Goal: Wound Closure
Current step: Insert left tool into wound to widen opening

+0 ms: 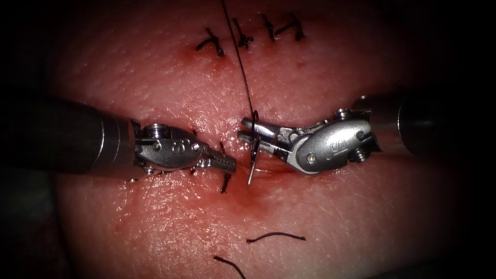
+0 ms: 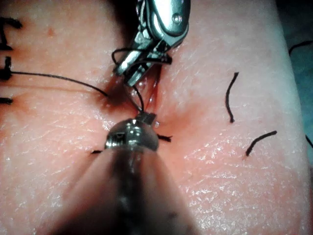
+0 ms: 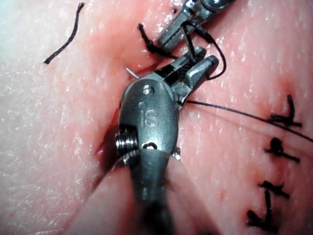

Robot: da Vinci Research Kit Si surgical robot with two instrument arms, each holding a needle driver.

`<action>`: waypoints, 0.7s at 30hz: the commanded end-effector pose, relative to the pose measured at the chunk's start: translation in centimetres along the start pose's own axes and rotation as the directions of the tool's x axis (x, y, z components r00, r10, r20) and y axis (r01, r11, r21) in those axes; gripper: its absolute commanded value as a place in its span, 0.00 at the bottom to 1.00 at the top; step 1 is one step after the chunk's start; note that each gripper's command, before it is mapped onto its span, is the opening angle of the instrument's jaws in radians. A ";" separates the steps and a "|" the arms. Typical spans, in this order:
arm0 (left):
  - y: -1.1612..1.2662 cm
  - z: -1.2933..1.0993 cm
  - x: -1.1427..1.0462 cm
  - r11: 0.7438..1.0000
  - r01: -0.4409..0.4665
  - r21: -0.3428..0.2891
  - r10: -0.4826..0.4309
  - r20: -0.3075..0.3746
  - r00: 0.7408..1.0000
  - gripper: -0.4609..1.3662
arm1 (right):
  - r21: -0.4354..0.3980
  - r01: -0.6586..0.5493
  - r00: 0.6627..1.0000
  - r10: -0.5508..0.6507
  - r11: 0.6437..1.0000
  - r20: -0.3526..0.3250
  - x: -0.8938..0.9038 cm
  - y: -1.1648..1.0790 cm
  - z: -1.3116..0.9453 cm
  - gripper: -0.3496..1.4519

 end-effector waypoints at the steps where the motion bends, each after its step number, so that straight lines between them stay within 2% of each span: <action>1: 0.00 0.01 0.00 1.000 0.001 -0.005 -0.001 0.000 1.000 0.11 | -0.001 0.022 1.000 -0.022 1.000 0.000 0.01 0.02 0.00 0.00; 10: -0.01 0.03 0.01 1.000 0.001 -0.005 -0.001 0.000 1.000 0.09 | 0.010 0.145 0.989 -0.145 0.989 -0.007 0.04 0.18 -0.02 0.00; 21: -0.09 0.16 0.03 1.000 0.000 0.002 0.000 -0.005 1.000 0.08 | -0.017 0.148 0.989 -0.148 0.989 -0.028 0.12 0.39 -0.11 0.00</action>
